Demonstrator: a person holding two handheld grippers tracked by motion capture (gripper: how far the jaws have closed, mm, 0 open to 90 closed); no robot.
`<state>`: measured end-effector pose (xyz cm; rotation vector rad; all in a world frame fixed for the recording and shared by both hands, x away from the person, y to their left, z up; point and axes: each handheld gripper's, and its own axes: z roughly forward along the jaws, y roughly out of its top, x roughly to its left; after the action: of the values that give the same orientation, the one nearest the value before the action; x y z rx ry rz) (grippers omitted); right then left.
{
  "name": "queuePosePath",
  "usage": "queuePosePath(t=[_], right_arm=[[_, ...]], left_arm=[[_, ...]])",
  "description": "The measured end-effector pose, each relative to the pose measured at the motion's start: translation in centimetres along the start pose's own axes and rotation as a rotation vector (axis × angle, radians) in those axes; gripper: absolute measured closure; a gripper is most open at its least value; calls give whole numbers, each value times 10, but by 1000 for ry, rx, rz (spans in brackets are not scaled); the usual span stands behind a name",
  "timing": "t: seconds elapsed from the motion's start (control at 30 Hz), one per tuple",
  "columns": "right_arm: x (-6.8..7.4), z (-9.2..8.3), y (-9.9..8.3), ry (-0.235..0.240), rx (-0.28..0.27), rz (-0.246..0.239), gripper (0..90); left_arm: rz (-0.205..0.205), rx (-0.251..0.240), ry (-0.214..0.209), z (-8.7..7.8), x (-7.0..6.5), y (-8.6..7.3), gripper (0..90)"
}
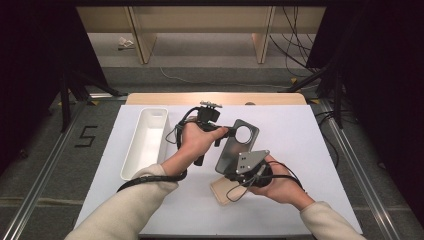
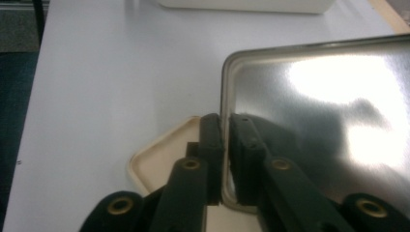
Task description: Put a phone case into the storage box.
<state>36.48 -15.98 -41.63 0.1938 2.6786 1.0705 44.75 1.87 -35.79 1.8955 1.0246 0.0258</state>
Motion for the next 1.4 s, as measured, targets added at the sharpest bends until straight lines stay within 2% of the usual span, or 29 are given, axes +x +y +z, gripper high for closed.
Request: queuePosePath(t=[0.23, 0.27, 0.3, 0.43, 0.53, 0.7, 0.9, 1.13, 1.4], right_arm=[[-5, -10, -3, -84, -65, 69, 529], [-8, -13, -5, -109, -87, 103, 470], [-8, -13, -5, -109, -87, 103, 470], [-12, -18, -10, -149, -121, 146, 356], [-15, -22, -14, -175, -146, 165, 314], [-16, -25, -18, -189, -164, 223, 257], [-18, -28, -23, -218, -188, 272, 178], [-20, -29, -28, -231, -200, 319, 166], [-21, -31, -30, -250, -211, 334, 164]], left_arm=[[61, -93, 19, -9, 5, 0, 816], [70, -107, 21, -11, 7, 0, 816], [72, -118, 24, -13, 8, 0, 816], [87, -155, 35, -20, 15, -3, 816], [92, -175, 39, -26, 22, -5, 815], [91, -206, 41, -36, 34, -9, 815], [108, -229, 45, -48, 46, -14, 815], [104, -262, 44, -61, 56, -17, 815], [102, -285, 44, -71, 64, -19, 815]])
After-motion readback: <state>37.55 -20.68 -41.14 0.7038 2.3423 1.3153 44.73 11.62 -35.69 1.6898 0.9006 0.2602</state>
